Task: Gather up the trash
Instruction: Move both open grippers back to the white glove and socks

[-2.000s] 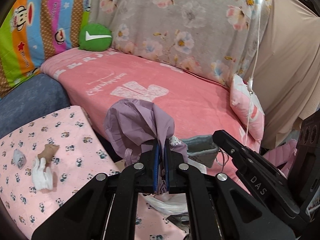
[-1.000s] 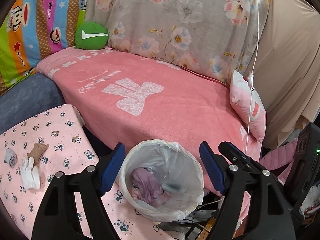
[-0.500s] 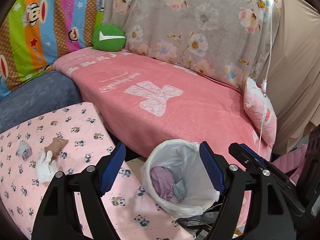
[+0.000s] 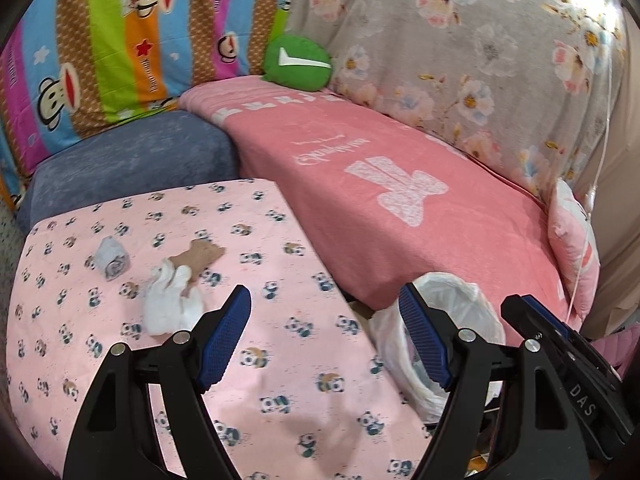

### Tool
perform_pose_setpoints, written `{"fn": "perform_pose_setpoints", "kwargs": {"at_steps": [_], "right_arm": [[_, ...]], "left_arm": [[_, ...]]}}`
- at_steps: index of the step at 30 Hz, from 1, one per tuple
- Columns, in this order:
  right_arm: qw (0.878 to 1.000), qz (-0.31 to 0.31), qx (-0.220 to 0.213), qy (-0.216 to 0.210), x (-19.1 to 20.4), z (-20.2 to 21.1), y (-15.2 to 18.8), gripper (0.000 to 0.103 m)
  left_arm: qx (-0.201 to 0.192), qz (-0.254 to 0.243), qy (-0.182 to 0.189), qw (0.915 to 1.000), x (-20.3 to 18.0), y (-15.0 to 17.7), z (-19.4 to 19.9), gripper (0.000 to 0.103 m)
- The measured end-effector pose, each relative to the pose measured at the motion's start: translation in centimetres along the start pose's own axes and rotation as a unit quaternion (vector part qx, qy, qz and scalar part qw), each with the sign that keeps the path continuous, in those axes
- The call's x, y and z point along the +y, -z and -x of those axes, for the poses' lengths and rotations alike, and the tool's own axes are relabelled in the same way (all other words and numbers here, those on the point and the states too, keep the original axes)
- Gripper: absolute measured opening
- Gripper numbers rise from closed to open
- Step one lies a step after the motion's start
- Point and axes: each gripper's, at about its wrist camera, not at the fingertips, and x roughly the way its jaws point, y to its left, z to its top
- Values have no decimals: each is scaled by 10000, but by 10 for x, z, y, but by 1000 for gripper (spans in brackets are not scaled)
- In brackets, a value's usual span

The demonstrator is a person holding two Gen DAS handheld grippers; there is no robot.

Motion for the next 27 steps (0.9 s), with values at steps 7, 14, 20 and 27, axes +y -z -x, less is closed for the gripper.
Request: {"fn": "perform_pose_setpoints", "kwargs": {"at_steps": [7, 14, 20, 27], "right_arm": [[9995, 168, 221, -175, 40, -20, 12, 34], [9973, 409, 468, -383, 82, -42, 27, 34], [9936, 596, 772, -570, 117, -67, 43, 34], [9887, 765, 1044, -756, 152, -94, 61, 38]], "left_arm": [[32, 241, -267, 9993, 39, 6, 3, 73], [79, 526, -581, 9969, 83, 13, 5, 73], [169, 742, -903, 9930, 124, 22, 3, 73], [291, 1031, -1228, 9866, 171, 33, 1, 73]]}}
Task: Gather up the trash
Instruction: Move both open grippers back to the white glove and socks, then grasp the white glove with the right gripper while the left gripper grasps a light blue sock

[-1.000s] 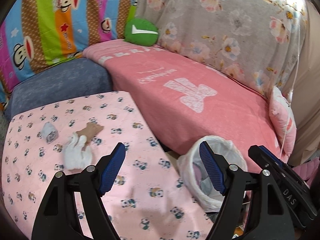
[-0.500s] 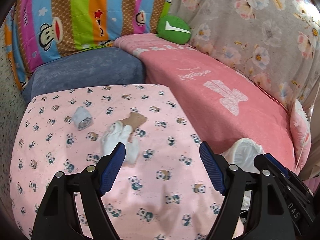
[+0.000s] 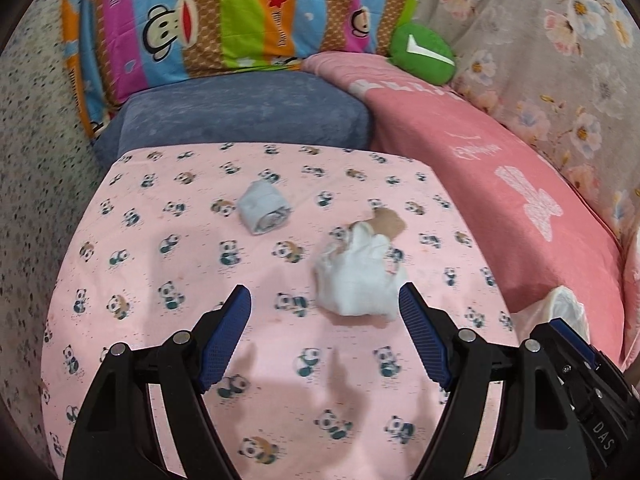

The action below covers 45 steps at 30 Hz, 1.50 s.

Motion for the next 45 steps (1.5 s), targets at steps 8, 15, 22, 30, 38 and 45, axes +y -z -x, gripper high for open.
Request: {"fn": "perform_pose_setpoints", "kwargs": {"at_steps": [8, 15, 22, 30, 38, 45], "right_arm": [[9991, 142, 362, -145, 30, -44, 5, 44], [9974, 266, 648, -172, 51, -91, 6, 49], [9953, 311, 916, -95, 61, -137, 7, 53], [9927, 376, 1147, -58, 58, -172, 11, 32], [9988, 244, 384, -197, 51, -139, -24, 13], [9999, -87, 95, -93, 35, -115, -48, 13]], "left_arm": [[130, 366, -244, 9989, 46, 0, -17, 76], [312, 583, -327, 9973, 74, 1, -38, 76], [494, 638, -363, 9961, 88, 3, -57, 76], [605, 597, -353, 9958, 93, 1, -71, 76], [637, 553, -267, 9961, 86, -1, -77, 76], [677, 399, 20, 9969, 61, -2, -80, 76]]}}
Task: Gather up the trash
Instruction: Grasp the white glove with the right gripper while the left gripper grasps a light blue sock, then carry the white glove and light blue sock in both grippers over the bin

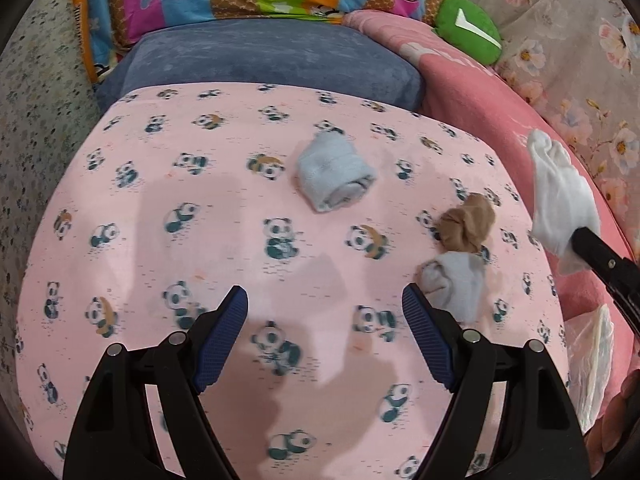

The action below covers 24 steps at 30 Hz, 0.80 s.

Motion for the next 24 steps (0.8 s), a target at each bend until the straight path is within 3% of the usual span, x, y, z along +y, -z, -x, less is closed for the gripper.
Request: {"fn": "perform_pose_setpoints", "kwargs": {"at_steps": [14, 16, 18, 20, 24], "right_arm": [[9989, -414, 75, 202, -46, 11, 0, 13], [9987, -459, 106, 211, -51, 11, 3, 13], [9984, -504, 133, 223, -57, 12, 5, 13], [9982, -531, 140, 229, -59, 13, 8, 13], [9982, -551, 86, 225, -64, 19, 9, 13]], "left_arm": [[457, -339, 703, 9959, -72, -2, -46, 75], [532, -324, 746, 9953, -75, -1, -53, 70], [628, -321, 776, 9945, -78, 1, -56, 50], [680, -349, 790, 9939, -79, 2, -57, 38], [575, -413, 781, 9944, -82, 3, -43, 33]]}}
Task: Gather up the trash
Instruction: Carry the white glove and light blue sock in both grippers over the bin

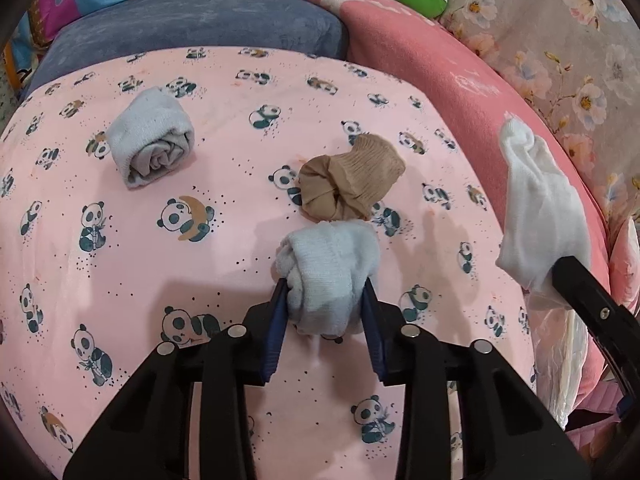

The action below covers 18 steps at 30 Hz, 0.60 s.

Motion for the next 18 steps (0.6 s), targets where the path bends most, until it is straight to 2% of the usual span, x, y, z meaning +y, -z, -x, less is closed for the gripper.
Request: {"fn": "perform_pose_setpoints", "kwargs": {"at_steps": [8, 18], "right_arm": [[9996, -49, -280, -72, -5, 29, -3, 13], [9968, -114, -788, -116, -23, 92, -9, 14]], "left_arm": [[-458, -268, 9, 9986, -32, -6, 43, 33], [-874, -773, 222, 9929, -93, -5, 85, 33]]}}
